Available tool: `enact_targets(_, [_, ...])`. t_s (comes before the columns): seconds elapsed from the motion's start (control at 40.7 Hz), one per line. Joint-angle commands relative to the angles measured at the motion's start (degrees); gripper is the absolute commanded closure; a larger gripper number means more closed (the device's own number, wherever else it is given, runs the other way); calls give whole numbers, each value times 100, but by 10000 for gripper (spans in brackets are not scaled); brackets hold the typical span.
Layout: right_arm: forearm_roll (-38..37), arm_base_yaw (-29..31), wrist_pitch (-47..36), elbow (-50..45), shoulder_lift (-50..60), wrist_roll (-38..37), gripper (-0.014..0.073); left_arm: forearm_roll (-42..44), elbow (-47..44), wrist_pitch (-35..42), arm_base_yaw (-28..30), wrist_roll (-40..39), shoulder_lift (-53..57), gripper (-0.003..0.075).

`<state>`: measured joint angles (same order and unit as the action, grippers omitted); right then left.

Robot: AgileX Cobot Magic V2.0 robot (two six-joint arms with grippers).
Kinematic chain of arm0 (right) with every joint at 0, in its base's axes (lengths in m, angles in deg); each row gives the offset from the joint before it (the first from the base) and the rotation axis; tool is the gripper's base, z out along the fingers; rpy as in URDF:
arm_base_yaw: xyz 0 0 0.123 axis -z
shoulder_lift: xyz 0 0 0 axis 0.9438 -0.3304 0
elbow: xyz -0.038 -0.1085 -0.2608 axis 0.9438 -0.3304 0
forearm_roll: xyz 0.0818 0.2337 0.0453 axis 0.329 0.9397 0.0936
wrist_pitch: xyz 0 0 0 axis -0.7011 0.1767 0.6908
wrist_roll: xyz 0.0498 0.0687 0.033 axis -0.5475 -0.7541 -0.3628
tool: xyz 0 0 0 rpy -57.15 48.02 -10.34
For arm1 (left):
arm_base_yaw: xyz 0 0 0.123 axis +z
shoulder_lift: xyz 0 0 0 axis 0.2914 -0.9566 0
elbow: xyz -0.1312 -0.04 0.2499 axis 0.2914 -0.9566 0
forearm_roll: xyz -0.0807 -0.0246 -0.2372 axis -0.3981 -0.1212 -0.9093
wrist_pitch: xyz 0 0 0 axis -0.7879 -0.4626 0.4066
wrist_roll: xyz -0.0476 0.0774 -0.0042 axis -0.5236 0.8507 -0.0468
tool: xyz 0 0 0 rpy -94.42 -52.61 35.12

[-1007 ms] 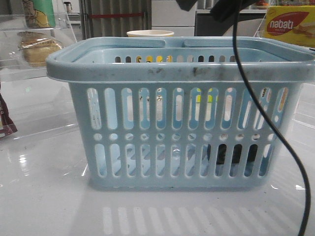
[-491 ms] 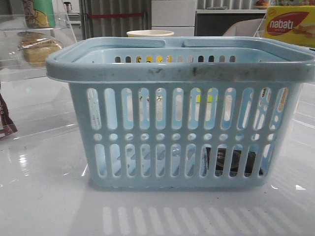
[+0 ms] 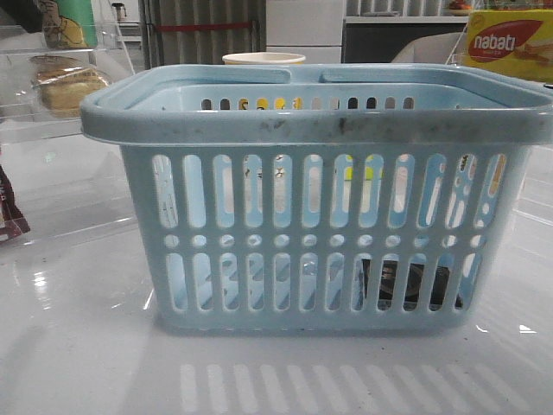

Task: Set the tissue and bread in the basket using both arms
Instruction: 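Reach the left gripper to the packaged bread bun and grasp it, then lift the bread bun with the left gripper and lower it into the basket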

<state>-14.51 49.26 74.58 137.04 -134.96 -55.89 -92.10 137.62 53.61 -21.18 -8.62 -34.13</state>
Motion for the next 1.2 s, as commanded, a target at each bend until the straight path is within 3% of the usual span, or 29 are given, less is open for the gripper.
enact_targets(0.0, [182,-2,-253,150,99,76,43,-54,558,406,-8,-44,-229,181])
enact_targets(0.319, [188,-2,-253,150,100,76,43,551,1585,311,-8,-35,-1421,181])
enact_targets(0.589, [188,-2,-253,150,100,76,43,702,1733,349,-8,-35,-1682,197])
enact_targets(1.179, [188,-2,-253,150,100,76,43,837,1733,360,3,-35,-1718,594])
